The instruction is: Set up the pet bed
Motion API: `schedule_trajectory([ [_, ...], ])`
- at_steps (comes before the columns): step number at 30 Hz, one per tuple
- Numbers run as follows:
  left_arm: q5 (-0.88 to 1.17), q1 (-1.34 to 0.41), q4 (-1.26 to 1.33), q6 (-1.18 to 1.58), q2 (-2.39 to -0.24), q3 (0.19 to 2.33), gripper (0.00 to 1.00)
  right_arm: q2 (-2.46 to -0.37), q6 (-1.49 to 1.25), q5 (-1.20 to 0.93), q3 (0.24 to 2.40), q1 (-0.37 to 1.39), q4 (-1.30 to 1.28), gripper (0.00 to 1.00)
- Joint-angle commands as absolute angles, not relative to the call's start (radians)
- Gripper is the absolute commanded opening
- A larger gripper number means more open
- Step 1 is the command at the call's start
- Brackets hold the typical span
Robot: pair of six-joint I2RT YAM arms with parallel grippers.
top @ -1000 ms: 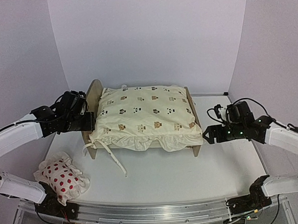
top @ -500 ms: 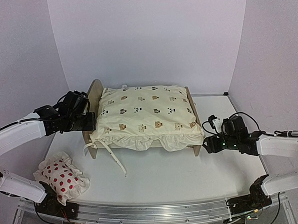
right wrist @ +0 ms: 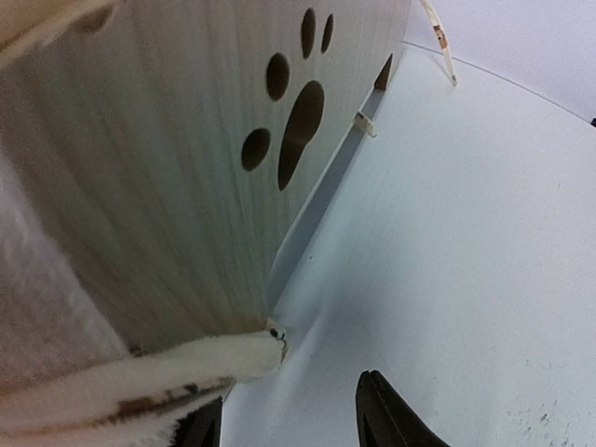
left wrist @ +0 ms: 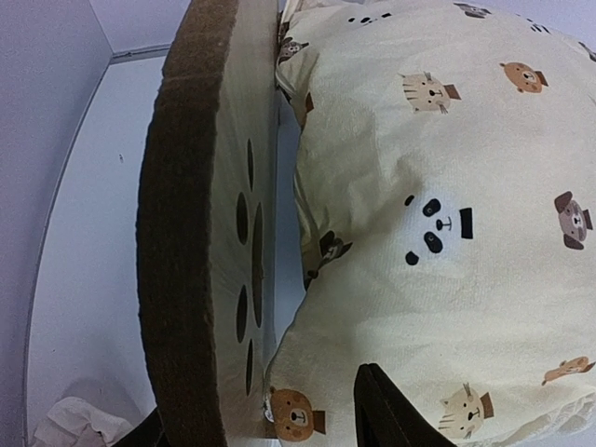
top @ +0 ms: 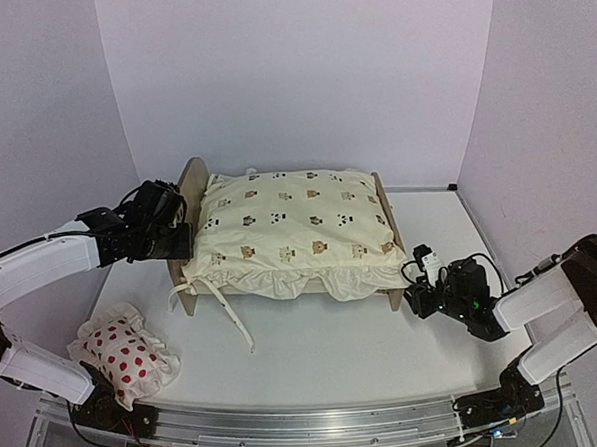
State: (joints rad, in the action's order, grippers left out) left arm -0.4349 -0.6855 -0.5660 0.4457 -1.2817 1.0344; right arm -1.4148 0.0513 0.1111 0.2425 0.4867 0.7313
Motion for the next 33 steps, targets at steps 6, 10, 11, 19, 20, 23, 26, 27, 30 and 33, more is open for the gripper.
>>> schedule_trajectory([
  [6,-0.390,-0.682,-0.499,0.437,-1.299,1.082,0.50,-1.578,0.114,0.059,0.232,0.490,1.216,0.40],
  [10,-0.391,-0.676,-0.494,0.436,-1.296,1.077,0.48,-1.546,0.110,0.040,0.221,0.490,1.224,0.17],
  [11,-0.390,-0.674,-0.490,0.435,-1.296,1.077,0.48,-1.524,0.101,0.046,0.215,0.490,1.220,0.10],
  [19,-0.400,-0.655,-0.465,0.432,-1.313,1.065,0.42,-1.133,0.103,0.057,0.359,0.490,0.557,0.00],
  [20,-0.398,-0.652,-0.460,0.431,-1.314,1.063,0.42,-1.091,0.109,0.068,0.393,0.490,0.474,0.00],
  [23,-0.391,-0.648,-0.445,0.430,-1.319,1.057,0.41,-1.001,0.123,0.113,0.482,0.491,0.288,0.00],
  [26,-0.384,-0.646,-0.434,0.429,-1.319,1.051,0.41,-0.969,0.138,0.116,0.603,0.490,0.111,0.00],
  [27,-0.382,-0.646,-0.430,0.427,-1.319,1.049,0.41,-0.967,0.141,0.114,0.641,0.490,0.062,0.00],
  [30,-0.379,-0.644,-0.427,0.426,-1.322,1.049,0.40,-0.975,0.138,0.123,0.766,0.490,-0.073,0.00],
  [33,-0.377,-0.644,-0.425,0.426,-1.316,1.045,0.40,-0.987,0.120,0.127,0.851,0.491,-0.162,0.00],
])
